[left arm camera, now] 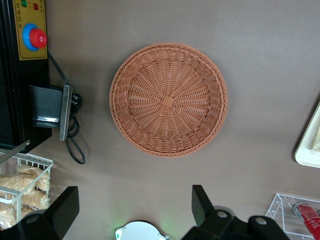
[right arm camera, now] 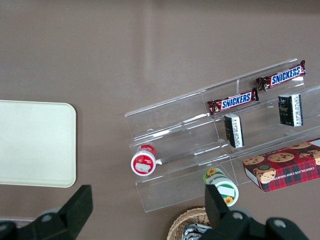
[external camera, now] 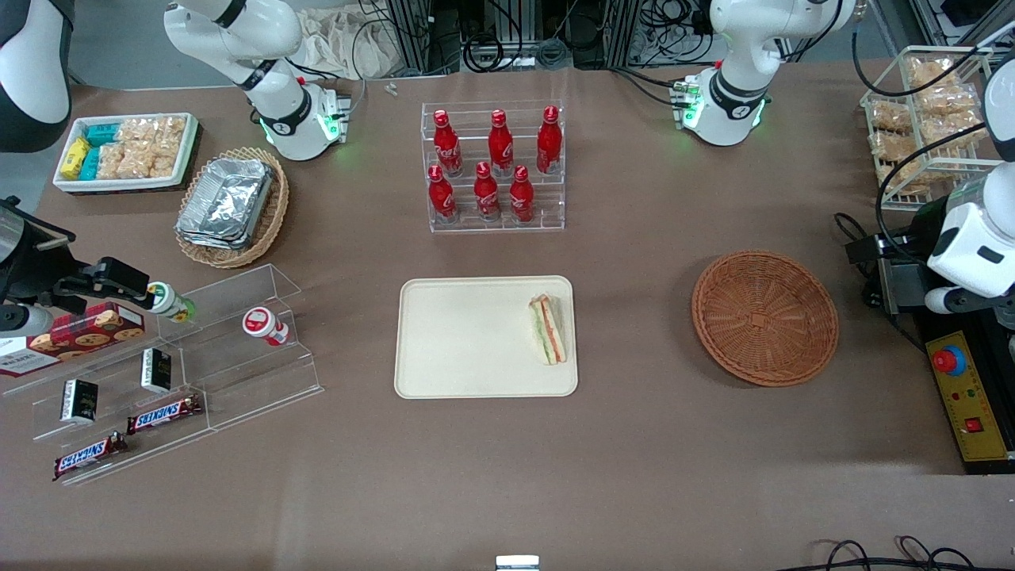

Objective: Place sandwich from basket to tray

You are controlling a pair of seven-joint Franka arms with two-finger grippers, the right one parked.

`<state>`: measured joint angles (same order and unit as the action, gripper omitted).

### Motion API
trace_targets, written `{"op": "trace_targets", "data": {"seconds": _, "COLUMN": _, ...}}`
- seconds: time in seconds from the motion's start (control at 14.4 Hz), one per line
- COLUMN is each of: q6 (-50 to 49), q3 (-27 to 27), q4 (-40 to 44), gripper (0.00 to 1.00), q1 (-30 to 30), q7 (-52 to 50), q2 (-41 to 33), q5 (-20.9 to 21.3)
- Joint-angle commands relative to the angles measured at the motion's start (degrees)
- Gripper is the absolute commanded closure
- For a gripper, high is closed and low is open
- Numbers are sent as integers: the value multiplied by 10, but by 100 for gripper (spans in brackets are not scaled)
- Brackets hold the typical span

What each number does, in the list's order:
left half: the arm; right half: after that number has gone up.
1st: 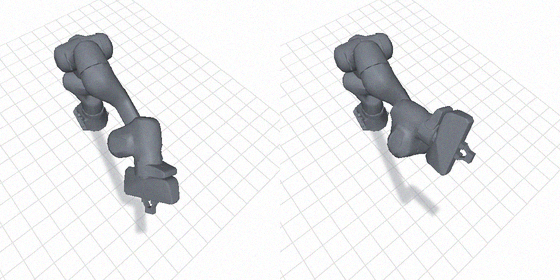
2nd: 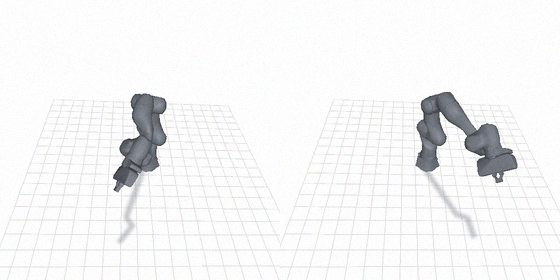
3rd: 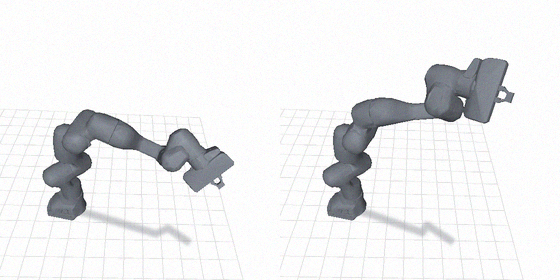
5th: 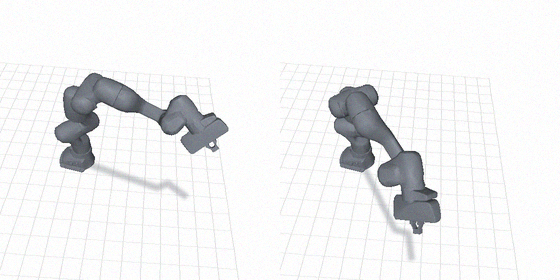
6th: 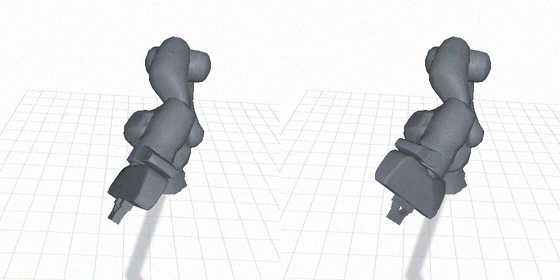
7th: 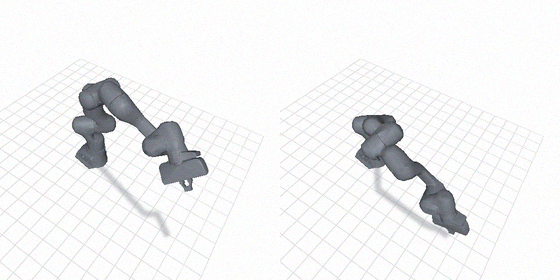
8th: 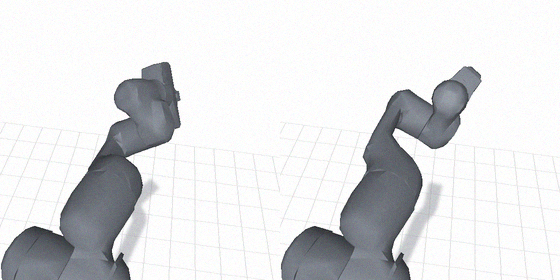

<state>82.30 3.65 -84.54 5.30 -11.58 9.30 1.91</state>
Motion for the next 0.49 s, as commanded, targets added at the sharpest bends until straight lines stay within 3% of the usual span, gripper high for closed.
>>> {"op": "trace_targets", "data": {"seconds": 0.0, "q6": 7, "q3": 27, "q4": -4, "gripper": 0, "q1": 22, "q7": 8, "q2": -4, "q5": -14}}
{"op": "trace_targets", "data": {"seconds": 0.42, "q6": 6, "q3": 8, "q4": 18, "gripper": 0, "q1": -13, "q7": 9, "q2": 12, "q5": -30}}
